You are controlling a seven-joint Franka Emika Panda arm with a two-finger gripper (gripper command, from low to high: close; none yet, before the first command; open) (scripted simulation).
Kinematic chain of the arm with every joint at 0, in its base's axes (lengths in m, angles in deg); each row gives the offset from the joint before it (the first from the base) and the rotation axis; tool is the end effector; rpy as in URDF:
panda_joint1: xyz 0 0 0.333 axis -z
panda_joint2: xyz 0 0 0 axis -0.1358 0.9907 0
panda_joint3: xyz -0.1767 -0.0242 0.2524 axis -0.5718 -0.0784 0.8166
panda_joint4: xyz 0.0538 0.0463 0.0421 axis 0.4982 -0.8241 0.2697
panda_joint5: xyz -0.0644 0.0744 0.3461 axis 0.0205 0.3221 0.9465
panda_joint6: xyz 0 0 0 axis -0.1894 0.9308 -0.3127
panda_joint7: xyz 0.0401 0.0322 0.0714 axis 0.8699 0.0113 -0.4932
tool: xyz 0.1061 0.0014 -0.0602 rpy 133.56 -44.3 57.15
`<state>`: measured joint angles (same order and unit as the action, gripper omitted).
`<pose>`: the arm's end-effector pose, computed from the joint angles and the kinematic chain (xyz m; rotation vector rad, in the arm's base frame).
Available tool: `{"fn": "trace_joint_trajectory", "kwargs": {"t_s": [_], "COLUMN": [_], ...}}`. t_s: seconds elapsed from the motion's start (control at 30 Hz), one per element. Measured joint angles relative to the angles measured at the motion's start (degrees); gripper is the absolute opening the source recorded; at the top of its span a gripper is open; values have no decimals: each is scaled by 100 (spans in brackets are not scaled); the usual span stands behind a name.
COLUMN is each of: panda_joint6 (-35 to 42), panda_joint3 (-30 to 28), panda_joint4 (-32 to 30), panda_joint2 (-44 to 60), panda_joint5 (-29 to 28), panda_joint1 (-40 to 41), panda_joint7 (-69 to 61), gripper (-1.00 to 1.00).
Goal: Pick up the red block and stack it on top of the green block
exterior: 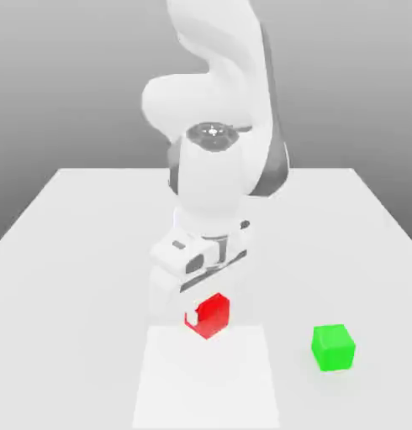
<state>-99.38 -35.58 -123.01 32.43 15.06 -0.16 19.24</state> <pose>0.3377 0.0058 0.2136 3.1282 0.0076 0.0040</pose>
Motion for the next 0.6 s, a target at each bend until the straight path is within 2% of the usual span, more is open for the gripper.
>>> {"fn": "trace_joint_trajectory", "kwargs": {"t_s": [0.1,0.27,0.33,0.47,0.5,0.6], "panda_joint6": [347,1019,901,205,83,83], "panda_joint3": [249,935,991,878,869,869], "panda_joint4": [228,1041,1189,1265,1272,1272], "panda_joint2": [-107,39,308,1079,1209,1209], "panda_joint5": [179,365,389,358,348,347], "panda_joint1": [-450,-1836,-2117,-2059,-2058,-2058], "panda_joint7": [-29,156,191,232,240,240], "gripper": [-100,-100,-100,-100,100,100]}}
